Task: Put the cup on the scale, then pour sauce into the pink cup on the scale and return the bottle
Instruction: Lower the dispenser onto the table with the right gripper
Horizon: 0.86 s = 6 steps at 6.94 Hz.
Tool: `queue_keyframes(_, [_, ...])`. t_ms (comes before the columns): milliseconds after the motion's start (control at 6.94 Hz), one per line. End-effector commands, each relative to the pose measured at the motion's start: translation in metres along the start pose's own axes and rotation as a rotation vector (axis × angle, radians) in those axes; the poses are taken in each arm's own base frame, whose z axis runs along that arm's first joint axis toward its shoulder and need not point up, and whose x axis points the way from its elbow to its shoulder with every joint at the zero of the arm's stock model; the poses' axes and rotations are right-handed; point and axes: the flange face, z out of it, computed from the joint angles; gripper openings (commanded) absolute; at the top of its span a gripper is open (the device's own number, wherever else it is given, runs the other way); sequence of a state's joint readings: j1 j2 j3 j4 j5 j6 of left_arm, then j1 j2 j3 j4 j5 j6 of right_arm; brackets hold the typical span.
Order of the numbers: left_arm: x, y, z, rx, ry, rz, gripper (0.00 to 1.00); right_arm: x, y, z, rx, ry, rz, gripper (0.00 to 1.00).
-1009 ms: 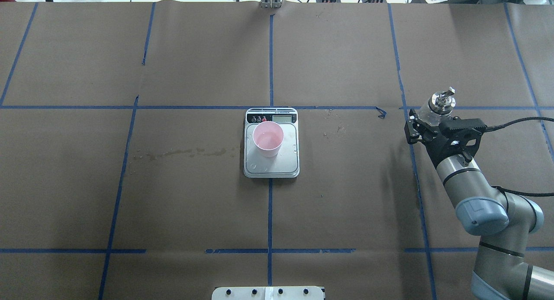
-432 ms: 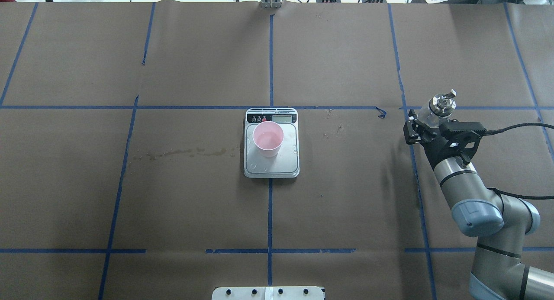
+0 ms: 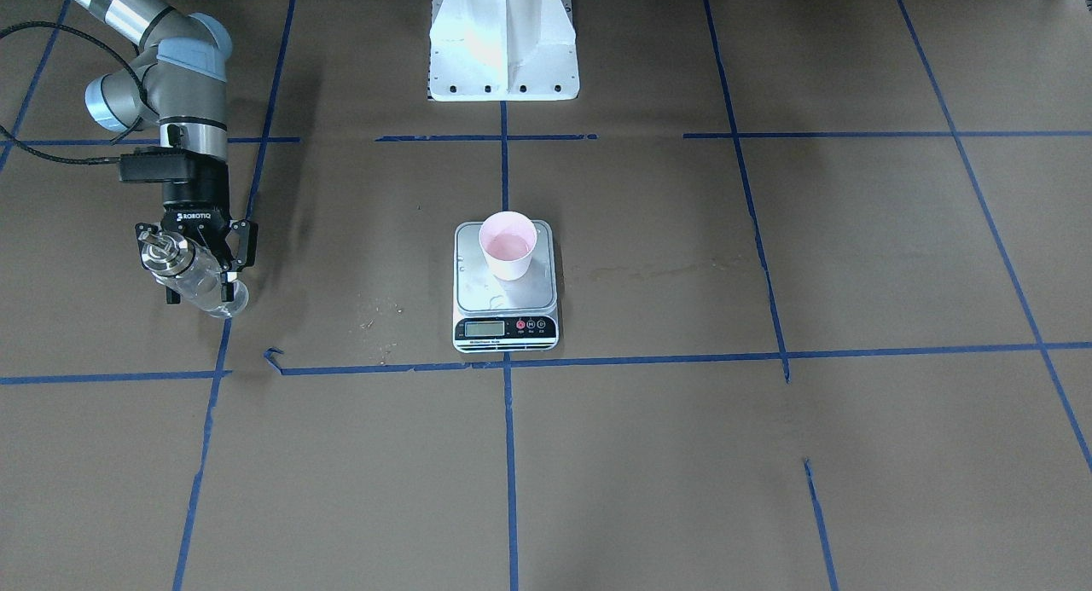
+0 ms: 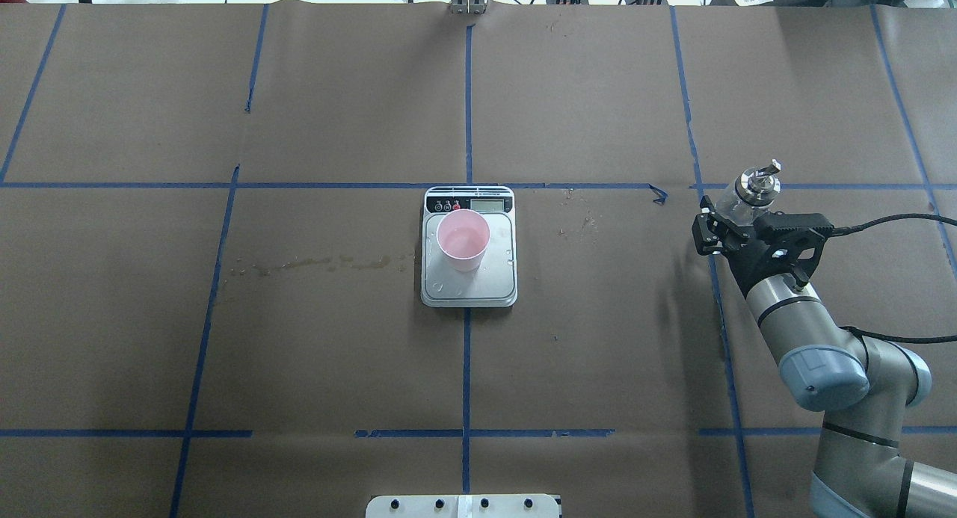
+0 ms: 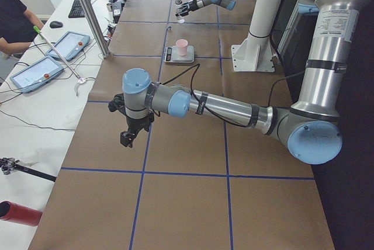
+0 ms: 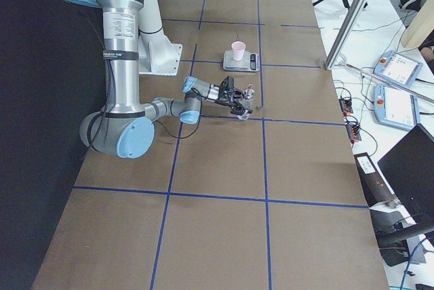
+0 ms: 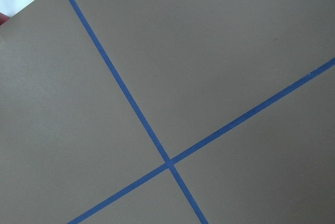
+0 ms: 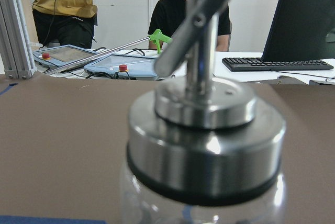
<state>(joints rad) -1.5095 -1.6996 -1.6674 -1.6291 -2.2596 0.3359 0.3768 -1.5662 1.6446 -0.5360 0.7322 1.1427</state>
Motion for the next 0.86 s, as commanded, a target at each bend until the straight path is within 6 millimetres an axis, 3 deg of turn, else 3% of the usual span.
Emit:
queue_keyframes(0, [0.0, 0.0, 0.0, 0.0, 0.0, 0.0, 1.0, -0.001, 0.001, -0.001, -0.006, -0.003, -0.001, 0.0])
queue_keyframes(721, [0.0, 0.0, -0.001, 0.002, -0.001, 0.001, 1.0, -0.001, 0.012, -0.002, -0.02, -0.005, -0.016, 0.0])
